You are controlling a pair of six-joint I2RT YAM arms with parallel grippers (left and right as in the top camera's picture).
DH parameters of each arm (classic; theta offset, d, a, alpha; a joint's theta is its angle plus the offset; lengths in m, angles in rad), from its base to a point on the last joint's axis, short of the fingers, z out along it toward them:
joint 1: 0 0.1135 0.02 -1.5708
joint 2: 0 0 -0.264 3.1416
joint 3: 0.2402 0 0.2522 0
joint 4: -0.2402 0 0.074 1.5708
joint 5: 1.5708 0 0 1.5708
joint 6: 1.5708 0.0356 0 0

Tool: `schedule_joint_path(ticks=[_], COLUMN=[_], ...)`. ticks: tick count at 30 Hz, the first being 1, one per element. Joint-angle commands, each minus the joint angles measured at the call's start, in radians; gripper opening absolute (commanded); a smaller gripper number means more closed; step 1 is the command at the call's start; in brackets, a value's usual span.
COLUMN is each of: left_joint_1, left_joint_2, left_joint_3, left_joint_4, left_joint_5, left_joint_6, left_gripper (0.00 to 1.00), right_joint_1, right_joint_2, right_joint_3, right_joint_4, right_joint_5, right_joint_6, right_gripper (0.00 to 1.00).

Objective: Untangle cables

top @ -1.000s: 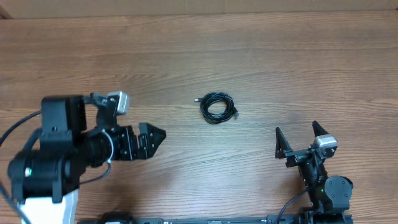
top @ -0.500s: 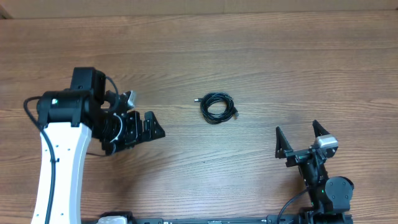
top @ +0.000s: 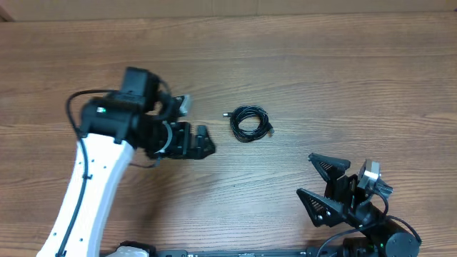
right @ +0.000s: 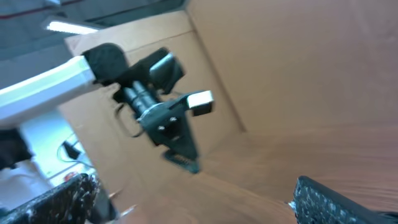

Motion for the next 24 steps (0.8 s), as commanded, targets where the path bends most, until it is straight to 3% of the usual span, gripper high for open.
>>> schedule_joint_path(ticks=[1,8,17,22,24], left_joint_1=[-0.135,-0.189,-0.189,-0.187,-0.187], left_joint_2=[-0.003,-0.002,-0.002,-0.002,-0.002], left_joint_3=[0.007,0.007,0.007,0.007,0.007], left_joint_4=[0.063,0.05,0.05,0.065,0.062], left_joint_5=[-0.101,-0.241,-0.24,-0.275,-0.373], left_joint_6=[-0.008,-0.09,-0.118,-0.135,-0.262], left_gripper=[1.0,1.0,1.0,1.0,1.0], right_joint_1=[0.003,0.003,0.003,0.003,0.003], right_joint_2=[-0.006,0.098,0.591,0.889,0.996], right_joint_3=[0.135,0.533,1.13,1.331,1.348], right_joint_4=[-0.138,-0.67,-1.404,-1.637,-1.678], right_joint_5=[-0.017,0.255,0.336,0.24,0.047], right_joint_6=[-0.108,-0.419,-0.694,-0.707,-0.704], right_gripper=[1.0,1.0,1.0,1.0,1.0])
